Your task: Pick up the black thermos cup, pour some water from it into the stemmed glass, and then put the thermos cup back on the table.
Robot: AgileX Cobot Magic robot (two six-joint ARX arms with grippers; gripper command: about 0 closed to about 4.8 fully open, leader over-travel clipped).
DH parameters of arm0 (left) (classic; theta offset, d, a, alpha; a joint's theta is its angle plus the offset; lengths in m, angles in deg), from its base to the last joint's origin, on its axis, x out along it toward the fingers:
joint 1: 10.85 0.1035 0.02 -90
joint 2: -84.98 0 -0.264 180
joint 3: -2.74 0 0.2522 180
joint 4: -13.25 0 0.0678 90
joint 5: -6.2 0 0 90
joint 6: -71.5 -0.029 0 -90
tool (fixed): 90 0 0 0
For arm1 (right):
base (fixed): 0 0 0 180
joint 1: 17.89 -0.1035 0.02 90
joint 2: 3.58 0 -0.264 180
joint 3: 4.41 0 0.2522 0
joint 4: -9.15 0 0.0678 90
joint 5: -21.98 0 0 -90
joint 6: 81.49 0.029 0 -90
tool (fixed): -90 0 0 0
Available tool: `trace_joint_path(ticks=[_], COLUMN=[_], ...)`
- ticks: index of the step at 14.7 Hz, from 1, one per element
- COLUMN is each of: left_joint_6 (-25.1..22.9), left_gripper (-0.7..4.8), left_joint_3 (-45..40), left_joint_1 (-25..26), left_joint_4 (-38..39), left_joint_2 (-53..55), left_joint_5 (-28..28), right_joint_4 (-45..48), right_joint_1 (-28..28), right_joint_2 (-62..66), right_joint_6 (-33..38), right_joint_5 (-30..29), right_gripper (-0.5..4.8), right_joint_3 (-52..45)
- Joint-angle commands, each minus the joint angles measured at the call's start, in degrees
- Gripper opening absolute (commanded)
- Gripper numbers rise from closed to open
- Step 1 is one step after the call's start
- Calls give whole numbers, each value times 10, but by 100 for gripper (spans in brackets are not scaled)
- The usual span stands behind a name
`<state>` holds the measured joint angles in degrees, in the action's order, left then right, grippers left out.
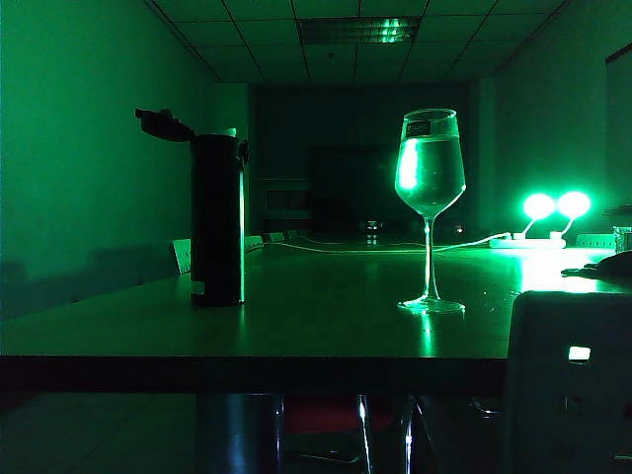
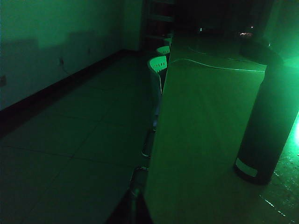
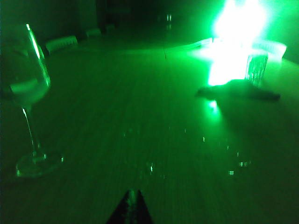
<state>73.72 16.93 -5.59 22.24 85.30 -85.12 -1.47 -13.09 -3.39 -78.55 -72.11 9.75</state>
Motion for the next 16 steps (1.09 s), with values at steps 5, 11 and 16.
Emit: trace_joint_path(ticks=[5, 11, 16], left_joint_6=[-2, 141, 103], left_gripper=[-7, 468, 469], left_joint_3=[0, 41, 217], left_joint_1=[1, 1, 1], left_joint_4=[-4, -29, 49], left_joint_2=[1, 1, 50], left_joint_5=[-2, -84, -127], right_joint_4=[-9, 12, -66], right_joint_1=[0, 0, 1], right_joint_2=[0, 0, 62], right_joint_6=[2, 38, -59], right_joint_5=[0, -84, -92], right_gripper=[-6, 453, 465], right_joint_3=[-2, 53, 254])
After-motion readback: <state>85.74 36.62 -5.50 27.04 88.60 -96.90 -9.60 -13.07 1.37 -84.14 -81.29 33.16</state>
